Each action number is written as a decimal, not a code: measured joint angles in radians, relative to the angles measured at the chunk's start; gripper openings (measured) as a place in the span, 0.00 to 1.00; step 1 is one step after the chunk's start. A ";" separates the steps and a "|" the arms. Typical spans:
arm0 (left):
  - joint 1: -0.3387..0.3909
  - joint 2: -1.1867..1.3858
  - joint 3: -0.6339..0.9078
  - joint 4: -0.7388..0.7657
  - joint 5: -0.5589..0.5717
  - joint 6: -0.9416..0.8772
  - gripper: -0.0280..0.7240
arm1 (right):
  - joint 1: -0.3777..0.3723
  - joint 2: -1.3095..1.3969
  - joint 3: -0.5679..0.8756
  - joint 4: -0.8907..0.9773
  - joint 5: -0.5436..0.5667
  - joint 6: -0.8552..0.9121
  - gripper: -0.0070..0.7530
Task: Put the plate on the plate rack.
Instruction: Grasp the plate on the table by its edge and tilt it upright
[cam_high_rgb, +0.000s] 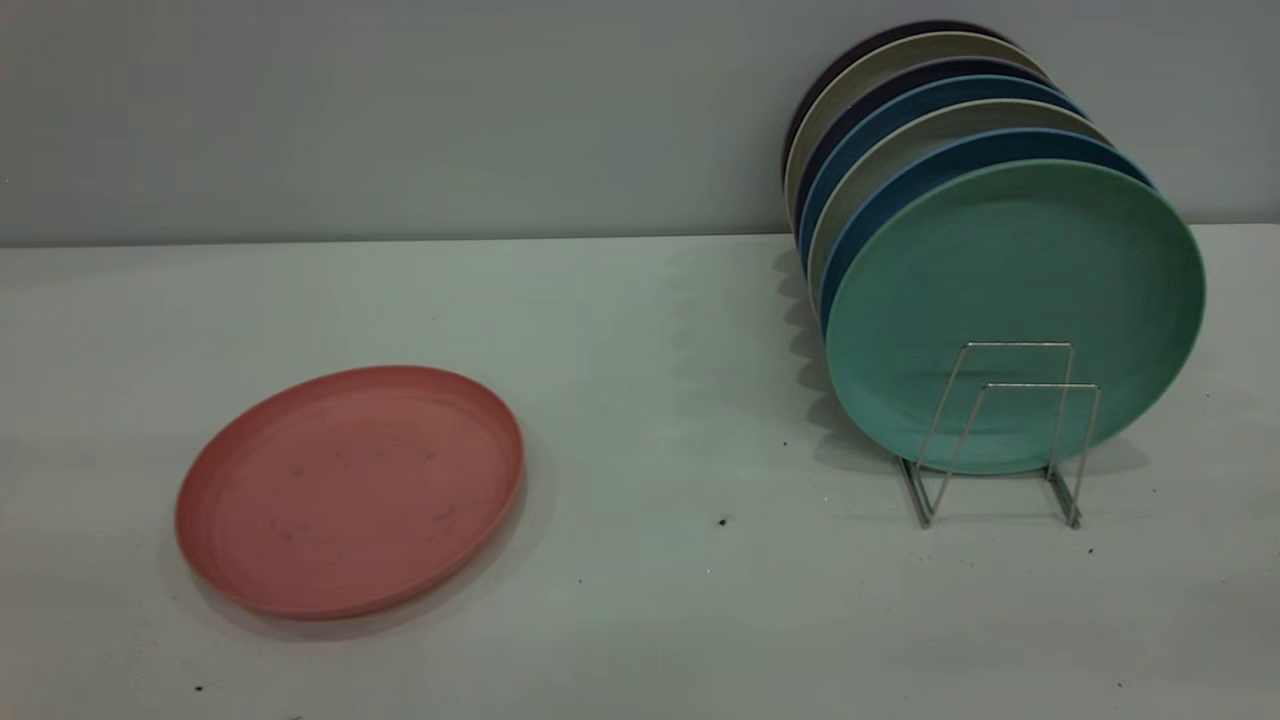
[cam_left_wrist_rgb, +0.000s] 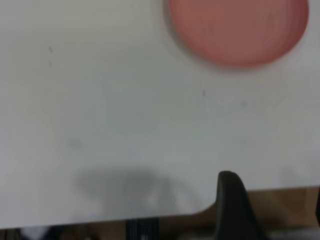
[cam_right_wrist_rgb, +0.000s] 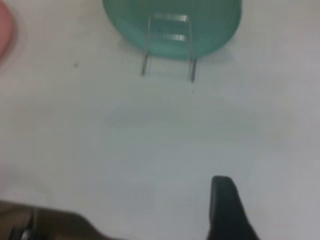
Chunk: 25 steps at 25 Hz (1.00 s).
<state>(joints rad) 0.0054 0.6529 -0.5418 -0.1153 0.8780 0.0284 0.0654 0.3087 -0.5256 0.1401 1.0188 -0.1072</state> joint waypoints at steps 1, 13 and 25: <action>0.000 0.066 -0.010 -0.002 -0.017 0.006 0.60 | 0.000 0.045 -0.005 0.007 -0.013 -0.005 0.61; 0.023 0.681 -0.037 -0.152 -0.450 0.035 0.60 | 0.000 0.536 -0.017 0.275 -0.233 -0.317 0.61; 0.110 1.248 -0.238 -0.692 -0.579 0.601 0.60 | 0.000 0.607 -0.017 0.429 -0.244 -0.477 0.61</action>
<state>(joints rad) 0.1157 1.9007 -0.7796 -0.8069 0.2995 0.6294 0.0654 0.9159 -0.5428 0.5694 0.7744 -0.5843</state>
